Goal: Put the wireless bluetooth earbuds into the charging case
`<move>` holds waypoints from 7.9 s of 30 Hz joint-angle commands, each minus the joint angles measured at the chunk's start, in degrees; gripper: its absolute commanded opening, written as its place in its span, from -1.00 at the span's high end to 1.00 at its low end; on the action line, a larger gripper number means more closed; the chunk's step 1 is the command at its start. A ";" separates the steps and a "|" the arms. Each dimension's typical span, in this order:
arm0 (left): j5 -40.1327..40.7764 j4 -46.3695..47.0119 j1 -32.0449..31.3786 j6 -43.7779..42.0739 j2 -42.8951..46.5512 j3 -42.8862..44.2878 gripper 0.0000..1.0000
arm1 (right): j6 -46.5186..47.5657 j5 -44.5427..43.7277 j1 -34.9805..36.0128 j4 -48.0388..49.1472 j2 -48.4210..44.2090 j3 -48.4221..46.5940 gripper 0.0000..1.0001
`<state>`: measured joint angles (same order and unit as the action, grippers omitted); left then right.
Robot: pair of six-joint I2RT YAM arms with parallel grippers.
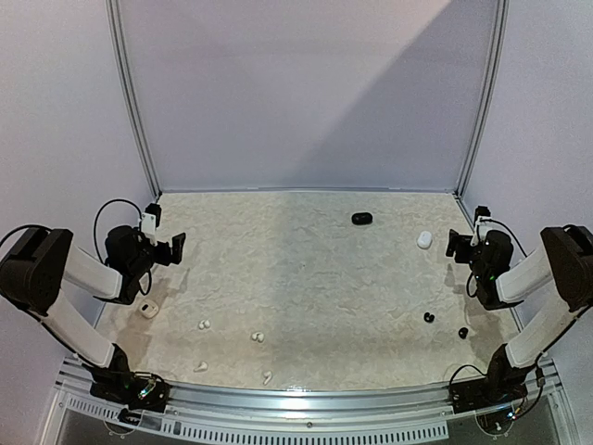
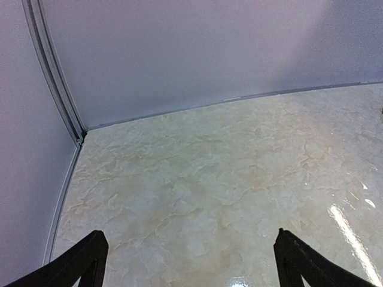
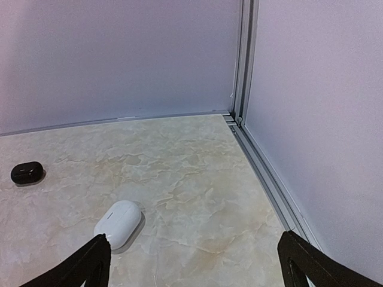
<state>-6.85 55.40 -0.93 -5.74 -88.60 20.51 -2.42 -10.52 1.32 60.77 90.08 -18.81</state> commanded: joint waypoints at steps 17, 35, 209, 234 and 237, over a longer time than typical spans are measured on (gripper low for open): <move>4.85 -5.38 0.67 2.41 9.71 -0.70 -0.99 | -3.41 4.18 -0.88 -26.56 -13.67 -11.99 -0.98; -0.90 -137.89 2.14 -86.69 13.96 38.88 -0.87 | -2.17 14.59 22.44 -46.83 -11.95 -33.67 -0.98; -41.70 -44.43 -35.02 -6.51 16.38 40.29 1.00 | -4.03 34.23 50.52 -51.42 6.74 -69.44 -0.10; -38.58 -50.43 -34.93 -4.78 17.74 37.41 1.00 | -4.84 34.57 49.87 -62.62 10.00 -75.62 -0.11; -36.44 -47.90 -34.86 -0.62 17.69 34.88 1.00 | -5.76 36.93 49.82 -62.11 10.77 -77.83 -0.26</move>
<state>-45.28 2.72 -35.00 -15.55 -71.83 58.30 -6.87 24.43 51.83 0.27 99.00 -93.34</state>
